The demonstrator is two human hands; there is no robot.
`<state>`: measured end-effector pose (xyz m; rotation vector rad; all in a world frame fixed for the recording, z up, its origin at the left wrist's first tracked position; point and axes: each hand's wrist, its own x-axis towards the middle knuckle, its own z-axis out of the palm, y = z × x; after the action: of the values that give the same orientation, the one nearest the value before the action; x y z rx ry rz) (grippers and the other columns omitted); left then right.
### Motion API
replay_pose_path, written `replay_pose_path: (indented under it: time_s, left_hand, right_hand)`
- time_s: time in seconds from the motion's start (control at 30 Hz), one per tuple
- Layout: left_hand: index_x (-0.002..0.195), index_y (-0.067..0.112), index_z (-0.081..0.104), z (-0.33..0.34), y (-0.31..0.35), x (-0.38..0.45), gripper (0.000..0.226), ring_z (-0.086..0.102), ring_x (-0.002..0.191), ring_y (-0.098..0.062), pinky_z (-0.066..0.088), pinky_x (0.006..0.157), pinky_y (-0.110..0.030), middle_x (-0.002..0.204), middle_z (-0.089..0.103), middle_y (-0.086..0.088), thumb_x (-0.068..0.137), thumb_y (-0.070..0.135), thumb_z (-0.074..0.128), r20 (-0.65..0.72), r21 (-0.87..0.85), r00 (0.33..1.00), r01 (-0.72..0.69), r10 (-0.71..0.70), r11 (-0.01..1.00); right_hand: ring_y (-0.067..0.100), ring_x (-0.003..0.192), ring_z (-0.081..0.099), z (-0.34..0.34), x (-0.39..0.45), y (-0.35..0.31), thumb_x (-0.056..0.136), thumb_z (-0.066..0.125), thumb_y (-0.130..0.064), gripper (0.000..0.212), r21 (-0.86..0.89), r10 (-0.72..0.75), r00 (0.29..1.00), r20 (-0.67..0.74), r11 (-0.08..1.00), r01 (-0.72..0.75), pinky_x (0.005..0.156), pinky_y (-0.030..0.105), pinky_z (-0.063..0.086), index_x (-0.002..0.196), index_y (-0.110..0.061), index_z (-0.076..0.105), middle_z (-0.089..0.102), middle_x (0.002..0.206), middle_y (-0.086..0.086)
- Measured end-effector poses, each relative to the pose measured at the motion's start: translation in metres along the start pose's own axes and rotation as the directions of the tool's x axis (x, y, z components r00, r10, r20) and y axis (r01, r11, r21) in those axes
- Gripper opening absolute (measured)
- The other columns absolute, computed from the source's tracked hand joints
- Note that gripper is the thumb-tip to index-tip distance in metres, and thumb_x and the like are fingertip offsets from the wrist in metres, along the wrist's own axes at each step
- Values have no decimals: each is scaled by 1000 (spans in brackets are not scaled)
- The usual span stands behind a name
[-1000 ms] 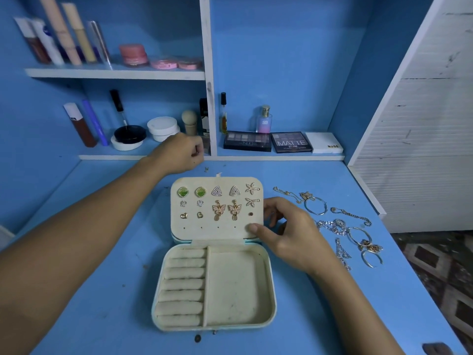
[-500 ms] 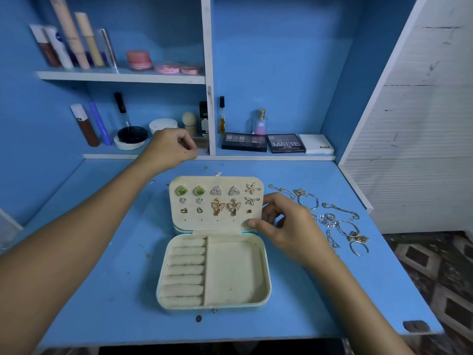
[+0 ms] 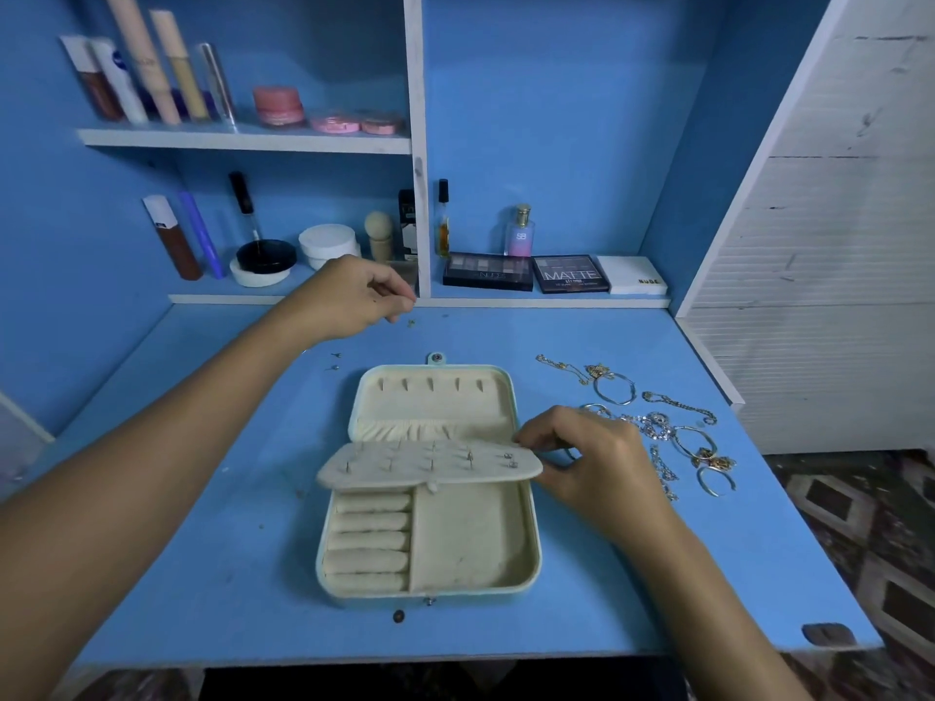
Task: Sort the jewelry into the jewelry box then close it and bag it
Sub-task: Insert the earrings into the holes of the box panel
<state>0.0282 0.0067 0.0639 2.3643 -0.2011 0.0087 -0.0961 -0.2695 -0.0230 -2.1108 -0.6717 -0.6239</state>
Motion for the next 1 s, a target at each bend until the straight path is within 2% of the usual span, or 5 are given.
replay_pose_path:
  time_s: [0.27,0.43,0.7,0.9,1.0]
  left_hand:
    - [93,18,72,11,10,-10,4,71,82,-12,59,86,-31,85,75,-3,91,14,71,138,-74,990,-6,16,997]
    - [97,19,75,17,21,-19,8,73,87,-13,55,80,-16,83,77,4,90,17,72,162,-110,987,17,1,994]
    - [94,23,75,25,33,-31,7,73,87,-15,55,95,-42,84,77,2,88,19,74,253,-113,964,-49,76,992]
    - [91,23,77,33,42,-40,8,71,81,-2,54,81,-18,84,76,9,86,17,76,312,-72,938,-133,149,988]
    - [88,25,76,38,45,-43,11,69,77,-1,52,77,-15,85,76,10,85,14,77,344,-77,921,-164,181,983]
  right_hand:
    - [4,71,61,1,-2,5,74,80,-12,11,-31,-54,999,-5,998,54,67,15,50,78,-9,70,70,75,-1]
    - [3,72,61,1,-3,3,74,80,-10,11,-30,-47,999,-6,998,47,67,14,50,78,-8,70,69,74,-2]
    - [2,71,61,2,-3,3,75,81,-9,12,-23,-44,999,-5,999,43,69,7,47,77,-7,69,69,73,-3]
    - [4,70,62,2,-3,2,76,82,-10,12,-8,-30,999,-10,1000,30,67,13,50,78,-8,70,69,74,-2]
    - [4,70,62,2,-2,1,79,78,-15,11,-12,-23,1000,-16,1000,23,67,13,50,79,-9,70,69,73,-3]
